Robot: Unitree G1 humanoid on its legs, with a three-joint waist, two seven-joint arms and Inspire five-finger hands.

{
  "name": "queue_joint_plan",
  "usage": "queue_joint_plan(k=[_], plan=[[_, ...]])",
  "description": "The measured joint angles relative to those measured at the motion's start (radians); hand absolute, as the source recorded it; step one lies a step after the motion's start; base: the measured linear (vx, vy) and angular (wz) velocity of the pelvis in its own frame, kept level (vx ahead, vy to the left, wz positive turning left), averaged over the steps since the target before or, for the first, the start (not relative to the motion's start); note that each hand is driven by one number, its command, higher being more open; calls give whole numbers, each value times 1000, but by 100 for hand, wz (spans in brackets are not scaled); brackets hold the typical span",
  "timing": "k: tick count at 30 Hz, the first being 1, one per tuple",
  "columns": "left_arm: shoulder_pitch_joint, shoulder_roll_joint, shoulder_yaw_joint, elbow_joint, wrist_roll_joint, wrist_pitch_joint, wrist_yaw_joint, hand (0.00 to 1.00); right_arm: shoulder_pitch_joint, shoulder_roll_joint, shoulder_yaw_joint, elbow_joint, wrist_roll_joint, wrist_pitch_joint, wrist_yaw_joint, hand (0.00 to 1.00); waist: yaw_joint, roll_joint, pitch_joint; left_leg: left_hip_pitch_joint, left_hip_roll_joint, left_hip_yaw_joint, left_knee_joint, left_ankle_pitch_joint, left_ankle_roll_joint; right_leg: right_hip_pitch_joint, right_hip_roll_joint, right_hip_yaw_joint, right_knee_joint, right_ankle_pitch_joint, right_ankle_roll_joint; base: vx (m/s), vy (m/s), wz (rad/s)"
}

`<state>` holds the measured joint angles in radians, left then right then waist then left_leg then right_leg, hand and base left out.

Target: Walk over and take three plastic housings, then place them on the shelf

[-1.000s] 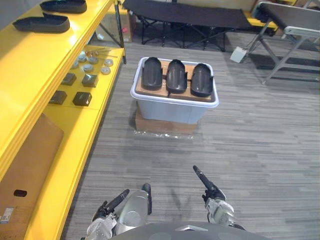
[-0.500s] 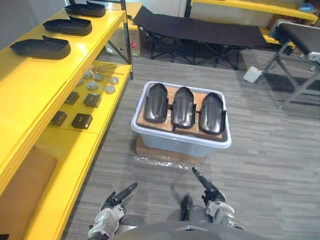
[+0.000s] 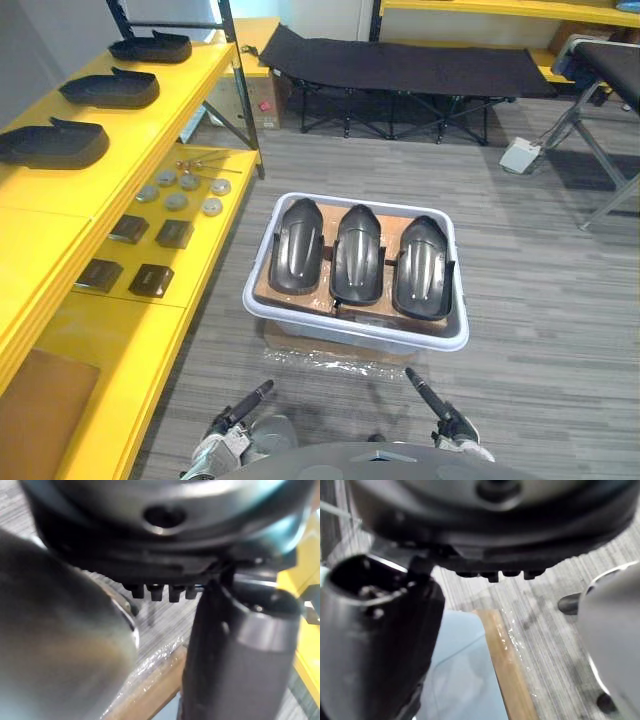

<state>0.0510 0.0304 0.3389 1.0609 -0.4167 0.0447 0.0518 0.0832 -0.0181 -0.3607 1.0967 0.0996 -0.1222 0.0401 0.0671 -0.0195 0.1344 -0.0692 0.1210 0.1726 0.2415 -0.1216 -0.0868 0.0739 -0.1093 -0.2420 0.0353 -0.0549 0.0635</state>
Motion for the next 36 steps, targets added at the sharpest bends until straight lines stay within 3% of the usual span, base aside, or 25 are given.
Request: queue_joint_plan(k=[2,6,7,13,21,27,34,36], plan=[[-6,12,-2,5,-11,2,5,100,0,10,-2,-1,-15,-13,5,100,-2,-17,6,10,-37,6,-30,8,6,3,-35,-6,-2,2,23,176,139,10],[0,12,5,32,-17,11,10,100,5,16,-1,-1,-15,-40,31,100,0,-16,7,57,-64,13,-57,8,7,39,-60,-20,-1,6,37,123,90,4],[16,16,37,48,-18,22,9,100,18,15,38,26,-4,-63,58,100,11,-39,-9,180,-136,10,-330,152,49,49,-81,-28,-44,23,60,39,30,1],[15,17,32,48,-18,22,10,100,14,15,48,25,4,-60,57,100,9,-40,-9,180,-136,12,-330,149,48,49,-82,-28,-47,23,60,0,0,0],[-4,54,-82,48,-12,23,28,100,1,-4,160,-1,115,27,20,100,2,-58,5,179,-133,34,-331,147,49,36,-84,-19,-35,22,60,-2,-2,-4],[-10,73,-149,43,76,21,32,100,7,-25,233,-59,111,77,21,100,-22,-53,8,179,-128,47,-332,145,45,36,-77,-7,-37,22,60,10,-7,-5],[-25,99,-298,1,195,30,4,100,107,-74,419,-341,63,172,83,100,-50,-62,9,186,-110,80,-332,134,31,29,-61,28,-39,23,57,25,-26,-14],[-25,119,-359,-11,201,49,-8,100,143,-116,487,-462,61,238,138,100,-68,-72,6,194,-106,98,-332,130,25,26,-54,43,-40,25,54,23,-16,-24]])
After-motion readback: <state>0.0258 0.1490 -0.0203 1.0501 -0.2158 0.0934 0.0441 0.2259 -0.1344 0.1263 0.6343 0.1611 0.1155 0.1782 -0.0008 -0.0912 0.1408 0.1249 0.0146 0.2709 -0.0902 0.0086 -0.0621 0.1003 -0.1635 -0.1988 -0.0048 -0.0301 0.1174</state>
